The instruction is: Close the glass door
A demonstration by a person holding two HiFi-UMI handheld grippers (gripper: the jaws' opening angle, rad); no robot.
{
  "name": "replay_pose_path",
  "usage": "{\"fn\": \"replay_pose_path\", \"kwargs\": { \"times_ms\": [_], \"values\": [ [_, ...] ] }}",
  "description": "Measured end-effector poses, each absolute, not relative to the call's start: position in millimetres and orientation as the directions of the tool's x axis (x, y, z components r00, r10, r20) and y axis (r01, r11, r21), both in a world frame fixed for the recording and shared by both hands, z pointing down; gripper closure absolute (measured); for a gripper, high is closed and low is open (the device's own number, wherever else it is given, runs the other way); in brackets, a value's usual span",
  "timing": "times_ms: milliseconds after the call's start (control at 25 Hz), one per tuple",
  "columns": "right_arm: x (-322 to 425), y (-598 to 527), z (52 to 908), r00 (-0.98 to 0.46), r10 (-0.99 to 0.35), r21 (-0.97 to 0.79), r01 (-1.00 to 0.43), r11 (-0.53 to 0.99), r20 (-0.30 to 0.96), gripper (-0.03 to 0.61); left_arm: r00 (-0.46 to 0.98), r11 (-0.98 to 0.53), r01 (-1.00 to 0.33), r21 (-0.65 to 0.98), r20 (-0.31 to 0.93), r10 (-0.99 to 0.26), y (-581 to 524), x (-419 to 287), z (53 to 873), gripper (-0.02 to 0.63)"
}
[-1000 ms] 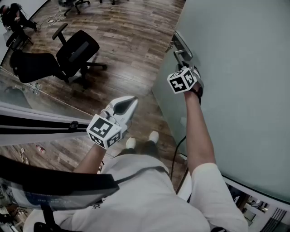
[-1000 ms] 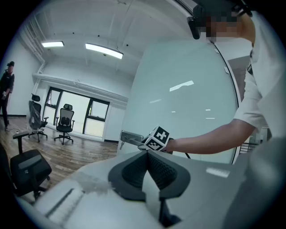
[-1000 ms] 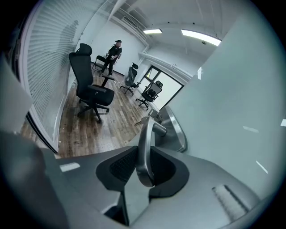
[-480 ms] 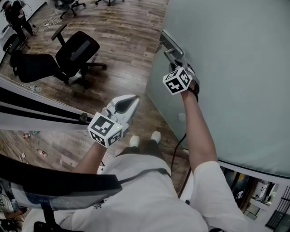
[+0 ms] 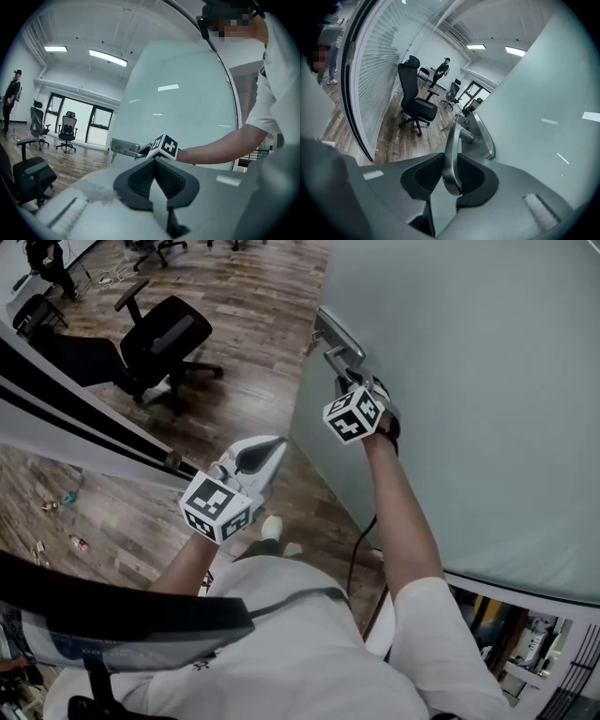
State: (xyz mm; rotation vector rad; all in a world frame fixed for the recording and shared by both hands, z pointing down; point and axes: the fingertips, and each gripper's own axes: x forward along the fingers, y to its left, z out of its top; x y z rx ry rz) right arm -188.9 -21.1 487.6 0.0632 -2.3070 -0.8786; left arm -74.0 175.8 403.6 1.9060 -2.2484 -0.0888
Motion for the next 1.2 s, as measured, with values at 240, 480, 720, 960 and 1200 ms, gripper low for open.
{"fn": "replay_pose_path", "kwargs": {
  "times_ms": [240, 480, 720, 960, 1200],
  "values": [
    [-181, 2, 487, -0.788, -0.229, 0.606, 0.218, 0.765, 0.571, 0.482, -0.219, 0.237, -0.958, 0.159, 0.123, -0.968, 193, -47, 401, 0.612],
    [-171, 19, 488, -0.799, -0.208, 0.612, 0.236, 0.755, 0.565, 0.483, -0.301, 0.319, -0.935, 0.152, 0.130, -0.945, 224, -26, 400, 0.612],
    [-163, 38, 490, -0.810, -0.182, 0.614, 0.255, 0.747, 0.558, 0.483, -0.360, 0.383, -0.910, 0.157, 0.159, -0.919, 254, -5, 410, 0.612],
    [-159, 53, 487, -0.821, -0.167, 0.618, 0.260, 0.742, 0.546, 0.483, -0.416, 0.443, -0.882, 0.160, 0.177, -0.892, 282, 11, 417, 0.612],
    [-154, 73, 489, -0.818, -0.155, 0.617, 0.278, 0.736, 0.554, 0.485, -0.437, 0.464, -0.869, 0.170, 0.172, -0.883, 304, 15, 418, 0.612]
  ]
}}
